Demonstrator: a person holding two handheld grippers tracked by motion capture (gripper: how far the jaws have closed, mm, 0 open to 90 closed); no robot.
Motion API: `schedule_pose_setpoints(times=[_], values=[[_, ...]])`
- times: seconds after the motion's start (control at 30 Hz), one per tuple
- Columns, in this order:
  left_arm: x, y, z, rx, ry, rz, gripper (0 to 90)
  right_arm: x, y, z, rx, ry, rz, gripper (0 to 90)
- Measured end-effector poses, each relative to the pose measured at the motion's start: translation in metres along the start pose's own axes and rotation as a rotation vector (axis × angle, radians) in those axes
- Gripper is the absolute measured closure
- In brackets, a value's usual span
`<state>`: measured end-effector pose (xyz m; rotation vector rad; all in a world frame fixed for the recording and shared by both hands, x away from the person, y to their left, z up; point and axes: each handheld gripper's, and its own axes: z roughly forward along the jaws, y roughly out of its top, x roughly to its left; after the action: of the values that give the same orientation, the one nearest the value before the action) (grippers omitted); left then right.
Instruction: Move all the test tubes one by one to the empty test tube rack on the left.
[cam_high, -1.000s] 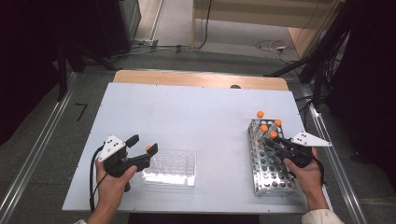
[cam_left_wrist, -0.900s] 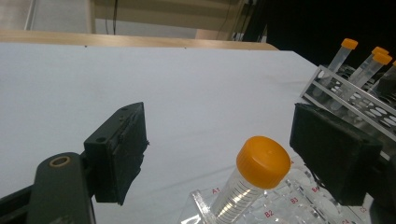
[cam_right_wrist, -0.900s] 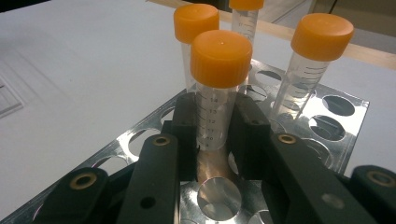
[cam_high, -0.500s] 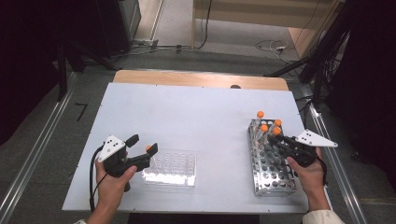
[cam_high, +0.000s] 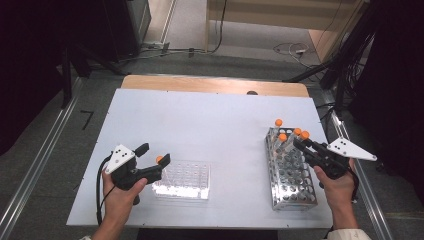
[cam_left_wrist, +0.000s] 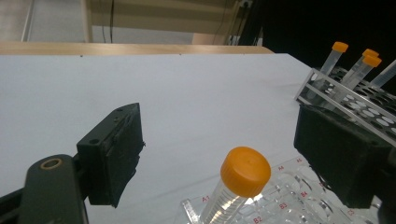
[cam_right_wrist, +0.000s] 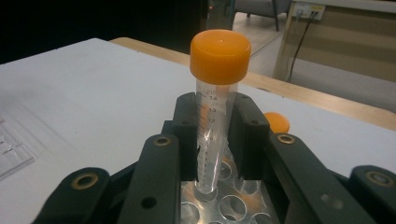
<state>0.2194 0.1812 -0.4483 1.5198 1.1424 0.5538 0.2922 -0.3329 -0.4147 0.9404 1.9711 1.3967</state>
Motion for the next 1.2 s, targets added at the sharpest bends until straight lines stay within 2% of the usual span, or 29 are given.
schedule_pose_setpoints(times=[0.13, 0.33, 0.4, 0.43, 0.5, 0.57, 0.6, 0.63, 0.67, 0.73, 0.83, 0.87, 1.03, 1.2], values=[[-0.003, 0.004, -0.002, -0.012, -0.01, 0.002, 15.2, 0.005, 0.007, -0.007, -0.009, -0.008, -0.009, 71.8], [-0.008, 0.011, -0.006, -0.025, -0.023, 0.005, 14.1, 0.023, 0.015, -0.011, -0.002, 0.036, -0.016, 71.8], [-0.012, 0.014, -0.006, -0.02, -0.034, 0.015, 13.7, 0.034, 0.02, -0.009, 0.008, 0.08, -0.011, 71.8], [-0.012, 0.014, -0.006, -0.02, -0.034, 0.015, 13.4, 0.034, 0.02, -0.009, 0.008, 0.08, -0.011, 71.8], [-0.016, 0.015, -0.005, -0.014, -0.043, 0.026, 12.6, 0.046, 0.021, -0.003, 0.036, 0.107, -0.022, 71.8], [-0.019, 0.017, -0.004, -0.008, -0.053, 0.036, 11.9, 0.05, 0.021, -0.001, 0.043, 0.117, -0.025, 71.8], [-0.021, 0.018, -0.003, -0.006, -0.056, 0.037, 10.2, 0.057, 0.021, 0.004, 0.054, 0.135, -0.035, 71.8], [-0.023, 0.019, -0.002, -0.008, -0.054, 0.035, 10.2, 0.057, 0.021, 0.004, 0.054, 0.135, -0.035, 71.8], [-0.024, 0.02, -0.002, -0.005, -0.051, 0.037, 9.3, 0.065, 0.022, 0.008, 0.067, 0.155, -0.043, 71.8], [-0.027, 0.022, 0.0, -0.002, -0.061, 0.038, 9.3, 0.069, 0.022, 0.01, 0.072, 0.164, -0.049, 71.8], [-0.032, 0.025, 0.003, 0.004, -0.073, 0.043, 9.3, 0.082, 0.022, 0.018, 0.098, 0.2, -0.063, 71.8], [-0.034, 0.026, 0.005, 0.009, -0.079, 0.05, 9.3, 0.082, 0.022, 0.018, 0.098, 0.2, -0.063, 71.8], [-0.045, 0.031, 0.011, 0.01, -0.106, 0.075, 9.1, 0.103, 0.025, 0.029, 0.113, 0.252, -0.086, 71.7], [-0.054, 0.033, 0.016, 0.015, -0.132, 0.091, 8.8, 0.114, 0.027, 0.035, 0.121, 0.281, -0.096, 71.8]])
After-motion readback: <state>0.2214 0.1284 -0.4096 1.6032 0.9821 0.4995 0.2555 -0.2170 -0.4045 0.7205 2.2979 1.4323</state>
